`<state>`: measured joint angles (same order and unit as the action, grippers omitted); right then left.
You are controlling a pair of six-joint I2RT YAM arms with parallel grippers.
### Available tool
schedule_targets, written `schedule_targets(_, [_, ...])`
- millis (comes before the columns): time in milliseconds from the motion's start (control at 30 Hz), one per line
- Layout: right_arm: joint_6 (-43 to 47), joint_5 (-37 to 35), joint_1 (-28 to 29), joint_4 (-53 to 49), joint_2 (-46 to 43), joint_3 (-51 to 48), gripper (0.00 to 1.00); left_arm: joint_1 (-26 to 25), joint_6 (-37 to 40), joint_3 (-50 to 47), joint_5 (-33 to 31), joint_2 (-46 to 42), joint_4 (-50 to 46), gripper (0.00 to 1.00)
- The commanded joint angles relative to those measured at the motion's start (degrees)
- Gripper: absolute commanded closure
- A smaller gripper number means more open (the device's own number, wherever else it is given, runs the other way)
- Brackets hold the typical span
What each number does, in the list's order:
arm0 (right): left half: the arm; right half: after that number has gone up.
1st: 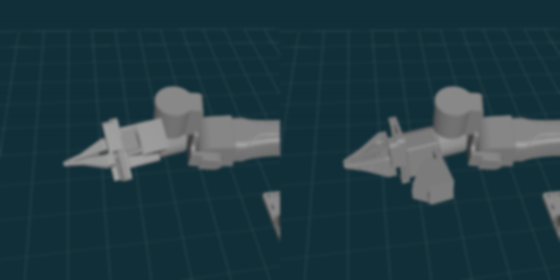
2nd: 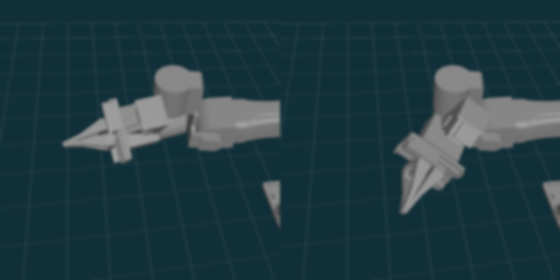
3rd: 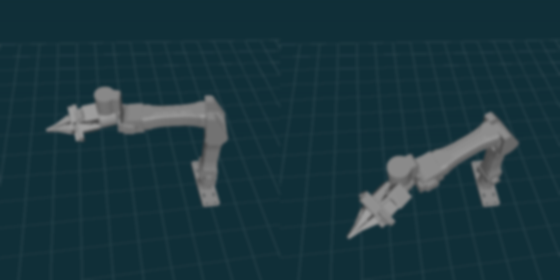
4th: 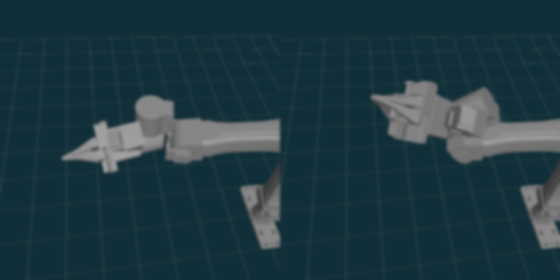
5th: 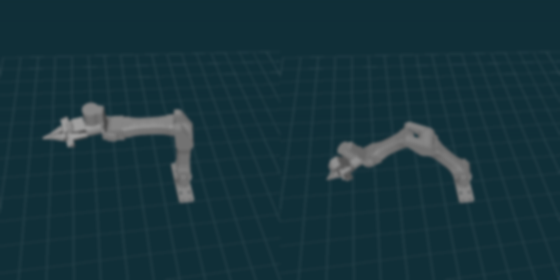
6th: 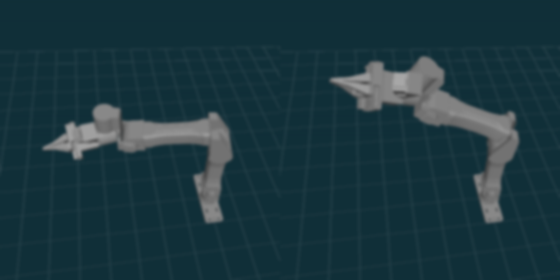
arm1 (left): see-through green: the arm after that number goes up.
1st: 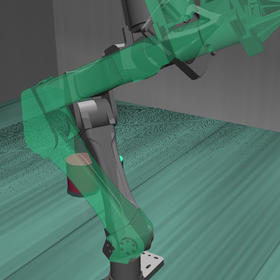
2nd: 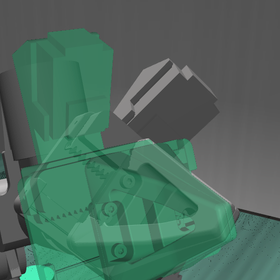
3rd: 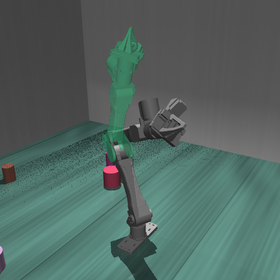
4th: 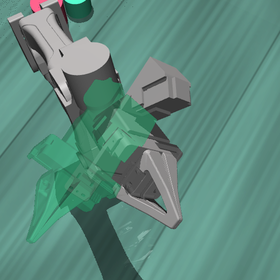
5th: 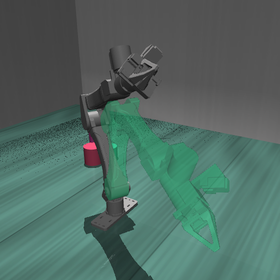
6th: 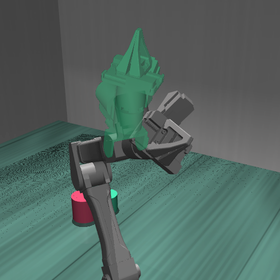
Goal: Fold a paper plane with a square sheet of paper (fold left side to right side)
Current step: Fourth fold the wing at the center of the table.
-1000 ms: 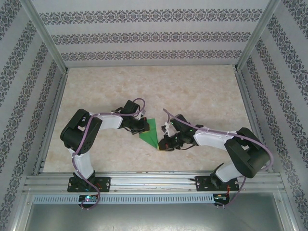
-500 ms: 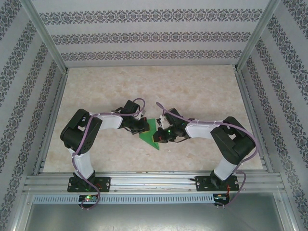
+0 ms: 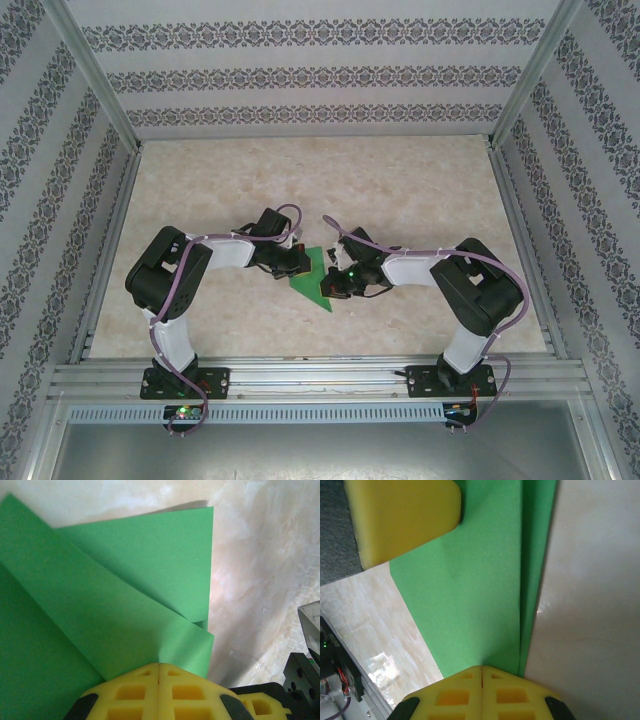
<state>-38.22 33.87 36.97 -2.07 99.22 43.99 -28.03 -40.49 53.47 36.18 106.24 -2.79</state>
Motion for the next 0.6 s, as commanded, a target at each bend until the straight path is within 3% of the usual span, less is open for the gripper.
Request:
schedule_targets(0, [0.64, -1.18, -0.99, -2.73, 1.99, -1.31, 1.00, 0.25, 0.79, -1.42, -3.81, 0.21, -5.04, 0.95])
schedule_targets(200, [2.24, -1.71, -1.87, -3.27, 3.89, -3.20, 1.00, 0.09, 0.36, -1.40, -1.03, -4.87, -0.64, 0.89])
schedule_targets(567, [2.36, -2.70, -1.99, -3.60, 5.18, -3.73, 1.00, -3.59, -3.55, -4.41, 2.85, -6.64, 6.24, 0.94])
